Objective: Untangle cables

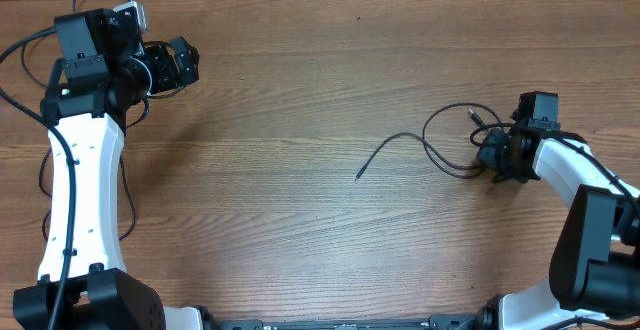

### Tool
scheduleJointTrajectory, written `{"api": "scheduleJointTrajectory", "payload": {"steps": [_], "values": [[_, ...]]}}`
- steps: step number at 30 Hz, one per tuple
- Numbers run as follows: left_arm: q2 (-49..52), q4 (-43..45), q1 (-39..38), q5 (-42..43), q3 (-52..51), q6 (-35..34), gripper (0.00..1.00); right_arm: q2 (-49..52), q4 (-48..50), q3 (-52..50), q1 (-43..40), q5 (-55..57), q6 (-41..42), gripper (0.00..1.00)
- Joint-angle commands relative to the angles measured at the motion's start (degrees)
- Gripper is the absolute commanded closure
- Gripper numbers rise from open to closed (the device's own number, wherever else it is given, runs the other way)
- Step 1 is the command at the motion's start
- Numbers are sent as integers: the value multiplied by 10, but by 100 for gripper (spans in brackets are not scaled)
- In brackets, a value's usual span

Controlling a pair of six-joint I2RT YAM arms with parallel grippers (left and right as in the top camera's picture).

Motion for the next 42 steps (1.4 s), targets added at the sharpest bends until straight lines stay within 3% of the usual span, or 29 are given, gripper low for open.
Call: {"api": "scheduleJointTrajectory", "payload": {"steps": [1,6,12,16,18,19,20,23,29,35,37,42], "values": [[-5,0,-1,-3,7,13,0,29,5,-9,24,-93,-2,96],[-5,2,-1,74,7,13,0,29,75,-9,116,-164,1,96],[-3,0,-13,127,5,12,1,29,125,-9,200,-162,14,96],[-3,2,-54,121,5,13,0,29,128,3,198,-161,13,67],[-3,7,-108,46,5,13,1,28,121,38,185,-161,13,40],[-3,9,-121,31,5,12,1,27,117,46,183,-161,13,35],[-3,12,-141,8,5,8,0,26,106,65,177,-159,13,21],[3,20,-217,-60,5,-50,0,25,58,125,163,-128,9,7],[31,33,-292,-98,5,-113,0,25,3,173,145,-80,9,0],[104,47,-362,-97,5,-301,0,24,-6,183,95,-65,14,0],[135,47,-389,-91,5,-367,7,24,-10,183,73,-65,14,0],[174,45,-432,-104,5,-388,22,24,-27,183,44,-64,16,0]]}}
